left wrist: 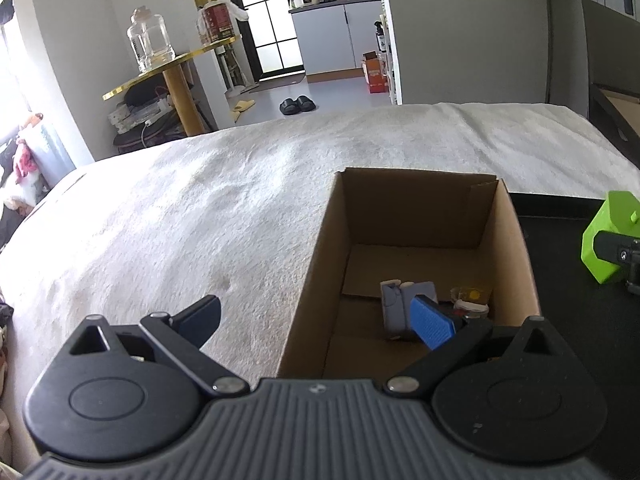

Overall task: Organize rigid objects
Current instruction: 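Carry the green container over the cardboard box and lower it in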

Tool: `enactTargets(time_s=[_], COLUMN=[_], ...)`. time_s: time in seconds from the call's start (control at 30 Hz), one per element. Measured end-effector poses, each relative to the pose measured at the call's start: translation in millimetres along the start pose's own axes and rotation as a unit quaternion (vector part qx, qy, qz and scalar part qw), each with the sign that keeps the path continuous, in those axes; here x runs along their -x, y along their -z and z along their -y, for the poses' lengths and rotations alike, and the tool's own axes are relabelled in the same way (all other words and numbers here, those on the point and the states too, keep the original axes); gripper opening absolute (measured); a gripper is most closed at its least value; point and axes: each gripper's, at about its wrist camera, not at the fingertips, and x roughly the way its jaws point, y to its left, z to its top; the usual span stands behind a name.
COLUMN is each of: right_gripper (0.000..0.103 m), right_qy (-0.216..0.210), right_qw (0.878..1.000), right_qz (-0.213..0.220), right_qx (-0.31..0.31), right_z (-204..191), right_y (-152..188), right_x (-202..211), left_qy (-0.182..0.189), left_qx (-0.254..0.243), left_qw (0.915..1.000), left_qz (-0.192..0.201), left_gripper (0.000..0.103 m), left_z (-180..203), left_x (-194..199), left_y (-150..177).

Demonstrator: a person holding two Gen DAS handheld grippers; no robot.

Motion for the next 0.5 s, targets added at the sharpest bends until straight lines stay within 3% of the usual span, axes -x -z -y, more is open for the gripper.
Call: enactTargets(time_s=[0.5], right_gripper=[0.052], right_qy=[-0.02], right_qw=[0.999], right_qz=[0.01], right_qx=[0.029], right_z=[-32.0], right_y=[-3.0], right_x=[3.4], left_qy=[0.013], left_qx=[0.022], left_qw=[0.9997], left_qz=[-0.003], left_gripper=[0.1], left_z=[-11.2], left_x=[-9.5], left_y=[6.9])
